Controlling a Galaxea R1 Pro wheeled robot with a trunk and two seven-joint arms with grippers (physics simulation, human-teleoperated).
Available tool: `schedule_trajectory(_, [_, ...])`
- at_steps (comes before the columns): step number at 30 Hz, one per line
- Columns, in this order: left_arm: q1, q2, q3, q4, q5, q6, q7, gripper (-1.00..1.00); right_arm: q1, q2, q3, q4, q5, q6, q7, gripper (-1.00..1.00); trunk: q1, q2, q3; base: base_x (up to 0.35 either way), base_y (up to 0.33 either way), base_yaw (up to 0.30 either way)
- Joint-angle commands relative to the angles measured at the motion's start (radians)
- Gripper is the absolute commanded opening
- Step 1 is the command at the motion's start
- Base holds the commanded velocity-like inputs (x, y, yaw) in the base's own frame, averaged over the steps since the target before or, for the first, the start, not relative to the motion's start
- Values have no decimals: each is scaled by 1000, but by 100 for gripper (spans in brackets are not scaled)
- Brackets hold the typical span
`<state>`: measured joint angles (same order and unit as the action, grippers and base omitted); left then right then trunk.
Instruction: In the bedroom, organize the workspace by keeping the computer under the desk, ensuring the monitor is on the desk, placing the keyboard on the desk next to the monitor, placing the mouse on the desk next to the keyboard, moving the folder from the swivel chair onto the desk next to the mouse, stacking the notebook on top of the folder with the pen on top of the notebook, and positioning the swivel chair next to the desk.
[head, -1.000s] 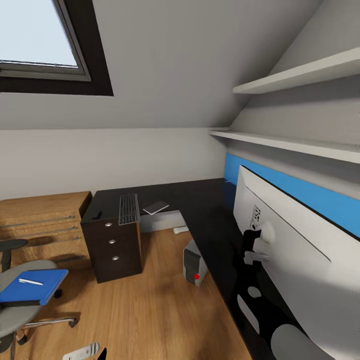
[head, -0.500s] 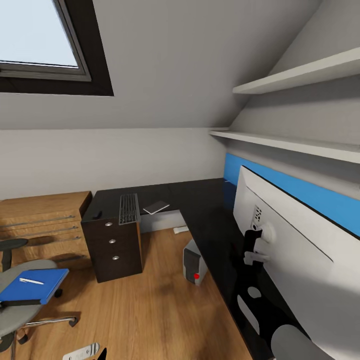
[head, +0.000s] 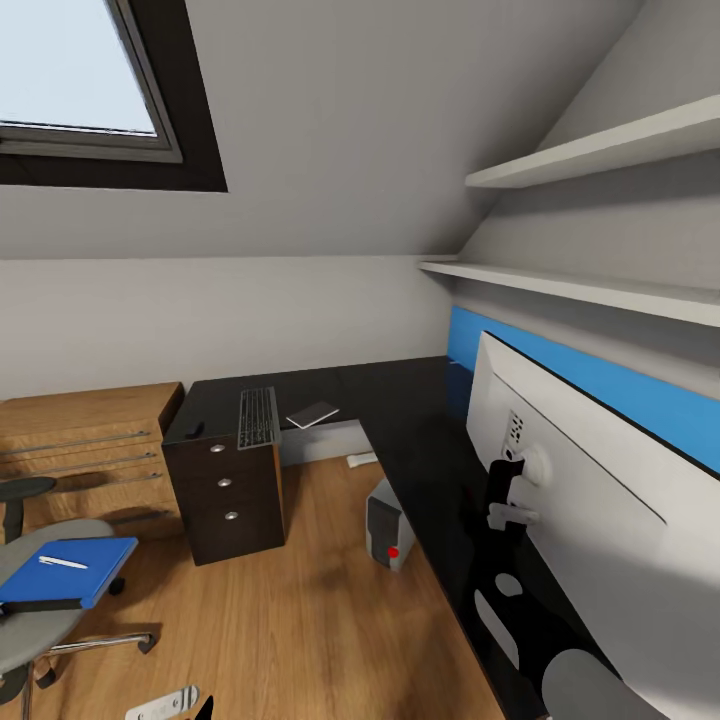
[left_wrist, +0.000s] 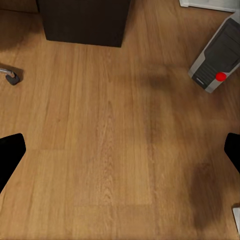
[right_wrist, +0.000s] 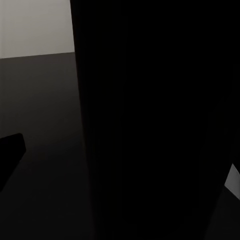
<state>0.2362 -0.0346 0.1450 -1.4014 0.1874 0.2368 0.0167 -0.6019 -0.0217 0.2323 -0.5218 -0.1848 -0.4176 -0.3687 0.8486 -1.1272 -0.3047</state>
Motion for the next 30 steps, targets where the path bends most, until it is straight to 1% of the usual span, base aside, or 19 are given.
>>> schedule_trajectory(1, [0, -1, 1, -2, 10, 6, 2, 100, -1, -1, 8, 0, -10, -4, -6, 100, 0, -1, -1, 0, 0, 0])
schedule_trajectory(26, [0, -1, 1, -1, 10, 7, 2, 100, -1, -1, 8, 2, -9, -6, -6, 100, 0, -1, -1, -25, 0, 0])
schedule_trajectory(30, [0, -1, 1, -1, 10, 7, 2, 100, -1, -1, 8, 2, -8, -6, -6, 100, 0, -1, -1, -181, -51, 0])
